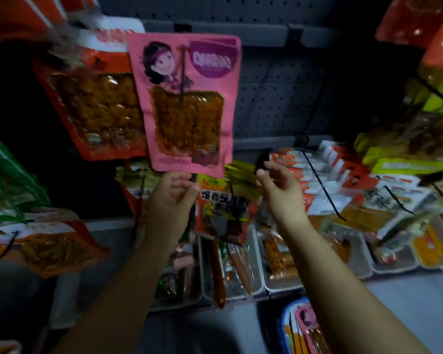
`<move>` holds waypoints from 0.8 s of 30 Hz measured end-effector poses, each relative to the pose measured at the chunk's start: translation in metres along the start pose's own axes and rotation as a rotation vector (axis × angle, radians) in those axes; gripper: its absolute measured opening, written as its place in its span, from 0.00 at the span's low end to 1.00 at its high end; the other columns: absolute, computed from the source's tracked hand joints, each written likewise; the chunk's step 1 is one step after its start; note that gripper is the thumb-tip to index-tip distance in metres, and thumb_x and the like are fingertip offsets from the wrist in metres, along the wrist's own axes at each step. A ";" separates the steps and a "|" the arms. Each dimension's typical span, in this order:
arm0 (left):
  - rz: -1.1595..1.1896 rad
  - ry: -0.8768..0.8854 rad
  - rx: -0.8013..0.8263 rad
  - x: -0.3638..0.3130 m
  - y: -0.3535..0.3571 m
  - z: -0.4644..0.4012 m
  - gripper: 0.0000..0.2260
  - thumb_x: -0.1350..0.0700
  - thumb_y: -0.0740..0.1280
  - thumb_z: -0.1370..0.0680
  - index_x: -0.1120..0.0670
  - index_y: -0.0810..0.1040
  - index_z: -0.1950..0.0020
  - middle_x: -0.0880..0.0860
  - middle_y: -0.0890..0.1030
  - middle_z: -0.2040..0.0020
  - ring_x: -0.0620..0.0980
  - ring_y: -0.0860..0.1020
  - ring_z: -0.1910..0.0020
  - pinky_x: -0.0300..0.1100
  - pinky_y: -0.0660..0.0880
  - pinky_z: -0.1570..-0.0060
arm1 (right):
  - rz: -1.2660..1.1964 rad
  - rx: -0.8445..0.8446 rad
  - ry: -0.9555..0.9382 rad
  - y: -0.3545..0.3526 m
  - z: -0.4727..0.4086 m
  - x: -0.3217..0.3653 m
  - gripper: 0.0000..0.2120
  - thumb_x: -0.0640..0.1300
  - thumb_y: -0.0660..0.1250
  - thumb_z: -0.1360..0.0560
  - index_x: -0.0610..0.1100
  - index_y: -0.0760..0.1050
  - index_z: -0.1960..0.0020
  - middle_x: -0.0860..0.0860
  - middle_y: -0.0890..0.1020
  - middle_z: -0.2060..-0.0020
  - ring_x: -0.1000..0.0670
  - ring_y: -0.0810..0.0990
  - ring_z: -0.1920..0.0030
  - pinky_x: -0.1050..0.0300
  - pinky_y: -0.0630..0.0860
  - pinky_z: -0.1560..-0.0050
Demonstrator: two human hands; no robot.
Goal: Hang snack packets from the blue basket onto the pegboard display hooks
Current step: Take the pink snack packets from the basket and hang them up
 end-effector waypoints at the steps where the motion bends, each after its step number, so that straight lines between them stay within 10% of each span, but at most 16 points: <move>1: -0.006 -0.009 0.073 -0.001 0.014 0.012 0.11 0.61 0.68 0.25 0.45 0.73 0.56 0.46 0.77 0.59 0.31 0.75 0.64 0.24 0.70 0.63 | -0.010 -0.023 0.007 -0.017 0.012 -0.008 0.05 0.40 0.66 0.23 0.48 0.75 0.49 0.51 0.80 0.57 0.57 0.79 0.57 0.64 0.75 0.52; 14: 0.002 -0.306 0.719 0.112 0.225 0.202 0.13 0.65 0.66 0.25 0.46 0.75 0.56 0.48 0.79 0.61 0.46 0.77 0.62 0.43 0.74 0.54 | 0.110 -0.313 0.596 -0.277 0.185 -0.216 0.10 0.35 0.62 0.21 0.47 0.76 0.58 0.48 0.81 0.66 0.55 0.78 0.71 0.64 0.73 0.68; 20: -0.165 -0.510 0.757 0.246 0.327 0.301 0.10 0.69 0.66 0.25 0.54 0.75 0.54 0.49 0.78 0.61 0.35 0.76 0.63 0.31 0.72 0.56 | 0.198 -0.245 0.879 -0.366 0.223 -0.363 0.10 0.34 0.63 0.22 0.47 0.74 0.59 0.48 0.79 0.68 0.57 0.77 0.73 0.69 0.70 0.72; 24: -0.277 -0.648 0.708 0.360 0.386 0.363 0.08 0.67 0.66 0.25 0.54 0.74 0.53 0.57 0.78 0.58 0.50 0.75 0.59 0.46 0.71 0.53 | 0.315 -0.036 0.986 -0.407 0.224 -0.485 0.06 0.38 0.65 0.23 0.47 0.76 0.57 0.48 0.79 0.67 0.50 0.77 0.67 0.61 0.69 0.67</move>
Point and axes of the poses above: each hand's wrist, its own z-axis away from the middle knuckle, its own y-axis out of the palm, x = y × z, the point moved 5 cm from there along -z, towards the middle knuckle
